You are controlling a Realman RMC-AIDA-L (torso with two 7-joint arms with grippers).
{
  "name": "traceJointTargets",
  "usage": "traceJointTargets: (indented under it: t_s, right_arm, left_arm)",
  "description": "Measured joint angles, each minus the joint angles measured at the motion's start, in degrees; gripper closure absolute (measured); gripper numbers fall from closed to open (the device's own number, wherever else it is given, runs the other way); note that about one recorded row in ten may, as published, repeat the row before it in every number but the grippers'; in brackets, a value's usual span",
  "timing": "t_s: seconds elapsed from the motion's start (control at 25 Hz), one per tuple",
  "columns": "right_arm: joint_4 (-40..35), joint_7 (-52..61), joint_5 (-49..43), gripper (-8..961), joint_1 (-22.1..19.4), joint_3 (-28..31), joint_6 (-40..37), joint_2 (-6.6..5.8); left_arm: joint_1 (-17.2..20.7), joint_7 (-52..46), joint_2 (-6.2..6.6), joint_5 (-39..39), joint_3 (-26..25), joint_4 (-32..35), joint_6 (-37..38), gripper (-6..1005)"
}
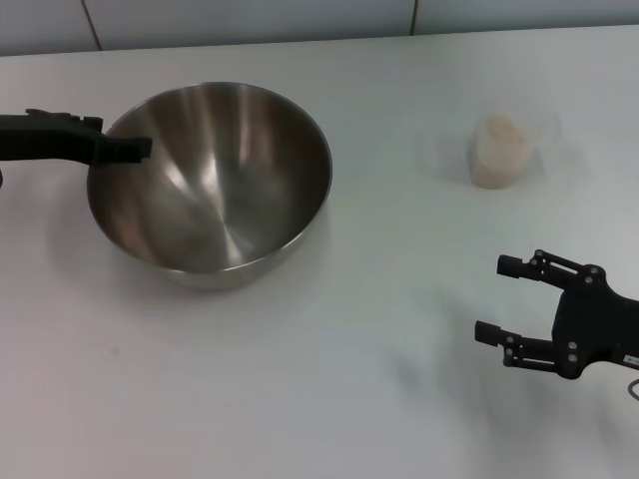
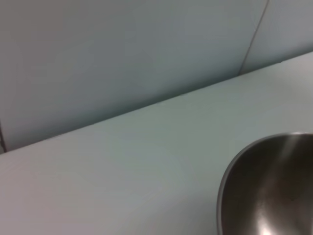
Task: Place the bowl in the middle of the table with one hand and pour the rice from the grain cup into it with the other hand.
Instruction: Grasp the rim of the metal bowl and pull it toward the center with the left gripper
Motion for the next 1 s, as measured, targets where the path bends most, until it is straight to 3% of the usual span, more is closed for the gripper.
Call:
traceJointTargets:
  t_s: [0.32, 0.92, 1.0]
  right_arm:
    - [-0.1, 0.0, 0.0, 127, -0.1, 0.1, -0.1, 0.00]
    - [-0.1, -0.1, -0.1, 126, -0.2, 0.1, -0.1, 0.00]
    - [-0.1, -0.1, -0.1, 126, -0.2, 0.1, -0.1, 0.02]
  left_arm:
    - [-1.3, -5.1, 0.02, 4.0, 4.1, 0.9, -0.4, 294]
    - [-2.6, -7.6, -0.03, 8.0, 4.8, 1.9, 0.9, 305]
    - [-2.8, -7.6, -0.04, 8.0, 4.8, 1.9, 1.2, 382]
